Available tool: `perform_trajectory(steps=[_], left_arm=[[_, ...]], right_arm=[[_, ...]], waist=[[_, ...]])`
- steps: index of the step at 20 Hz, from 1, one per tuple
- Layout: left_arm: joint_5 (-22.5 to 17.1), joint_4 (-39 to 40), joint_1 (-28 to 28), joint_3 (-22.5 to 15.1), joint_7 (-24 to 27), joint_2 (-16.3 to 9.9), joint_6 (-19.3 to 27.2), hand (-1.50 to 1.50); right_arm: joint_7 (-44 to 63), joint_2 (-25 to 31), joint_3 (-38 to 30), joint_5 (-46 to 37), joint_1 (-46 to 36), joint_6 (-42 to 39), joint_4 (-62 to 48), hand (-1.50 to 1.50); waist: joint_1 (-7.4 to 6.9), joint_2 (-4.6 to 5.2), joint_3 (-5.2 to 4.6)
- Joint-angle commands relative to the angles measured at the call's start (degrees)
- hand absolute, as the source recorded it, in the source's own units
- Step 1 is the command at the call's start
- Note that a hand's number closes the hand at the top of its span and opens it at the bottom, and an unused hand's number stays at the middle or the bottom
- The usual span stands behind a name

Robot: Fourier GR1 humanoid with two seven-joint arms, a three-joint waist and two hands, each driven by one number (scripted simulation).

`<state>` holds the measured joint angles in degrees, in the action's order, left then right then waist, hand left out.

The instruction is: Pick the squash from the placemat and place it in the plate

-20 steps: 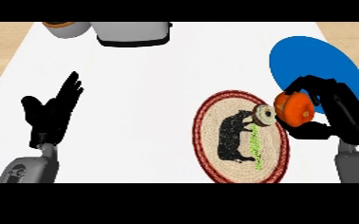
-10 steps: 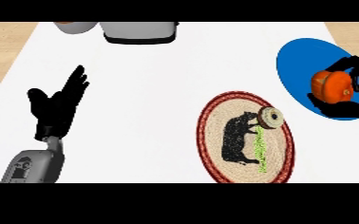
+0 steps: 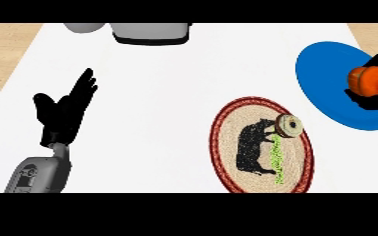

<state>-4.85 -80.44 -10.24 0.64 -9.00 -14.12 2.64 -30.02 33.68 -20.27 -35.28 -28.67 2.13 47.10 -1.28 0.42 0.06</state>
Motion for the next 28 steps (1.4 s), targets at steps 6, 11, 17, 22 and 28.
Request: perform_trajectory(steps=[6,11,17,22,28], left_arm=[[1.78,0.82,-1.96,-1.50,-0.36,2.27,1.29,0.00],[1.19,-0.68,-1.33,-0.79,-2.54,0.89,0.09,0.00],[0.96,0.98,0.36,0.44,0.33,0.74,-0.14,0.00],[0.93,0.40,-0.97,1.15,-1.19,0.29,0.04,0.00],[0.95,1.06,-1.46,1.62,-0.12,-0.38,-0.84,0.00]], right_arm=[[-6.42,4.43,1.17,-2.83,-8.80,-6.88,-24.25,-1.50],[-18.41,8.37,-0.51,-1.87,-11.06,-7.77,-28.59,-1.50],[-27.71,6.48,-6.97,7.38,-15.92,-16.58,-26.83,-1.50],[-23.31,10.24,-10.22,12.49,-16.37,-28.12,-31.16,-1.50],[-15.29,11.98,-10.21,14.98,-16.40,-41.03,-36.12,-1.50]], waist=[[-1.22,0.63,0.16],[-1.11,0.47,0.20],[-0.45,-0.05,0.14],[0.37,-0.14,0.05],[0.36,-0.01,0.07]])
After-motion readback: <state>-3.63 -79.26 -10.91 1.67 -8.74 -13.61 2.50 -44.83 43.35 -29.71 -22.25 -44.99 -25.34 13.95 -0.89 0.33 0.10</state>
